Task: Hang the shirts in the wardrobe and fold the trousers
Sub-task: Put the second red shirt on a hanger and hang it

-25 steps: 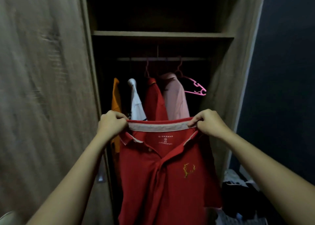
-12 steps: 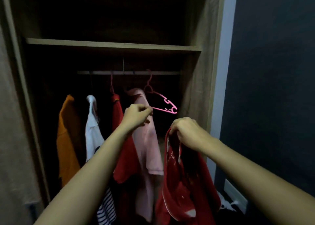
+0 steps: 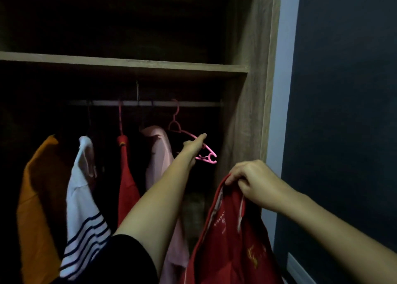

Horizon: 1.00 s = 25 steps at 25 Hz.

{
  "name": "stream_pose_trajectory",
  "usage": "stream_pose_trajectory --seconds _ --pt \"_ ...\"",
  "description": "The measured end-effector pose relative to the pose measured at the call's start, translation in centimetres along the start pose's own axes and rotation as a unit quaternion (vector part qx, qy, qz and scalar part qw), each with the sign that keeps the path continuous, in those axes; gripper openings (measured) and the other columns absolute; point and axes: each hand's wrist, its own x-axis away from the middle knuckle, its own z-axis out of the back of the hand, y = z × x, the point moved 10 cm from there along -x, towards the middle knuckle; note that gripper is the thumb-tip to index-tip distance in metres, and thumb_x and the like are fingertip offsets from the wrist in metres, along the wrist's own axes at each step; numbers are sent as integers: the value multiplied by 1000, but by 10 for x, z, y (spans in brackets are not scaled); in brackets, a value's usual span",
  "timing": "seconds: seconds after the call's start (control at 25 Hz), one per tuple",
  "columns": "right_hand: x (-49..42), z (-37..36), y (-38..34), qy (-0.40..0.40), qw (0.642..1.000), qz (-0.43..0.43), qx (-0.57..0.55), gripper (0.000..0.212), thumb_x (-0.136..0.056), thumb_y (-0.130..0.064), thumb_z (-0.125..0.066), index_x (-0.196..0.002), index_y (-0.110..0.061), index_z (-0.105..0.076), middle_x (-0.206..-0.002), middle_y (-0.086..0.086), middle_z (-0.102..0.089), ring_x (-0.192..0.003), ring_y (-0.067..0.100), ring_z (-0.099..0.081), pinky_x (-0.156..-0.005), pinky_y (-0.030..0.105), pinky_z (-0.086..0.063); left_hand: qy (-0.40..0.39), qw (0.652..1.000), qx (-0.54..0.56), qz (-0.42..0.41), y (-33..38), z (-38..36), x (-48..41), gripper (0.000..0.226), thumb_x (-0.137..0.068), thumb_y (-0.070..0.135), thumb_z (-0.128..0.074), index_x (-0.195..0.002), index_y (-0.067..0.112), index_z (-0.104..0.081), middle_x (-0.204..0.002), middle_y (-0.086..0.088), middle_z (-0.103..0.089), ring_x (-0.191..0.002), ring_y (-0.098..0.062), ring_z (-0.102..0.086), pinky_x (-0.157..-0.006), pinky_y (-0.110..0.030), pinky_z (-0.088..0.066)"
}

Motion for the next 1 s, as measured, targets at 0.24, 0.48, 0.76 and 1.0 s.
stream_pose_trajectory --seconds 0.24,0.48,0.76,1.0 --pt "1 0 14 14 998 -6 -65 41 -77 8 -47 -91 -17 -76 -101 -9 -69 -96 1 -60 -83 0 -38 4 999 -25 -37 10 -21 -30 17 -85 6 -60 -99 4 -50 -84 -12 -54 -69 -18 -52 -53 -25 -40" --pt "7 -5 9 41 996 -12 -83 41 -75 13 -48 -95 -11 -75 -105 -3 -69 -98 4 -61 -84 -3 -34 -30 997 43 -58 31 -15 -4 21 -88 -13 -44 -90 8 -48 -75 -4 -49 -64 -10 -47 -59 -25 -42" --pt "2 -26 -10 61 998 1 13 30 -82 5 -54 -104 -5 -71 -114 7 -67 -108 22 -61 -98 28 -43 -88 994 59 -27 10 35 106 31 -88 -13 -29 -88 12 -48 -74 -4 -53 -63 -11 -63 -49 -24 -44" --pt "16 -70 -26 -25 997 -39 58 39 -77 -1 -58 -115 -4 -63 -126 8 -56 -113 27 -56 -101 32 -42 47 976 -140 -160 8 185 201 17 -81 12 -55 -67 18 -63 -39 8 -49 -32 -9 -45 -37 -14 -33"
